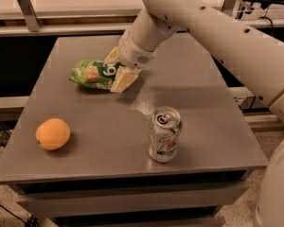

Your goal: Move green rice chip bag near 7up can

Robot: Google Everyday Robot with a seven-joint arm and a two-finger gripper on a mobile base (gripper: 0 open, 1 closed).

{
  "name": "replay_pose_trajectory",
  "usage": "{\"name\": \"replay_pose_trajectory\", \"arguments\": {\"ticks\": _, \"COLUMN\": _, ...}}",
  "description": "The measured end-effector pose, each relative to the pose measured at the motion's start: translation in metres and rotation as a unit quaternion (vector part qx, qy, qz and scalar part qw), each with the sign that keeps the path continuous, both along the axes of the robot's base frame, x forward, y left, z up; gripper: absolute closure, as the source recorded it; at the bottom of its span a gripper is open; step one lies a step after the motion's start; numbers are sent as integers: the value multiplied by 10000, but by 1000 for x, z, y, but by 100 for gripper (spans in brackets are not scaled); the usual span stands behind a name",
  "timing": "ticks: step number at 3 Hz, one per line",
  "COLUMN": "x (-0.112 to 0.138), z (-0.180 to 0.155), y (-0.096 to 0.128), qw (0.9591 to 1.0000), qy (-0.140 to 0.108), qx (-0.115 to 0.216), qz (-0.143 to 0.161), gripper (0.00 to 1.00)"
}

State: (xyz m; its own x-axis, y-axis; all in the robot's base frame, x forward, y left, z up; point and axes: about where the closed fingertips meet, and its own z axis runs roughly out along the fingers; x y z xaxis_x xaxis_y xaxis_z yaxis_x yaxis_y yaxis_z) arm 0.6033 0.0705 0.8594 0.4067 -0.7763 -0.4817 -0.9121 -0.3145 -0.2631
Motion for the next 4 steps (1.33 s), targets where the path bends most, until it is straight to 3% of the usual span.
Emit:
{"name": "replay_pose_trajectory", "arguments": {"ticks": 1, "x": 12, "z": 11, "y": -17, "qw": 9998, "qy": -27, "qx": -85, "qz": -152, "gripper": 100}}
{"name": "replay_pose_trajectory", "arguments": {"ticks": 2, "x": 47, "z": 66, "y": -83, "qw": 9972, "qy": -167, "qx": 252, "qz": -684, "gripper": 100}}
{"name": "replay_pose_trajectory", "arguments": {"ticks": 4, "x": 43, "z": 66, "y": -84, "qw": 9976, "qy": -256, "qx": 248, "qz": -599, "gripper": 100}}
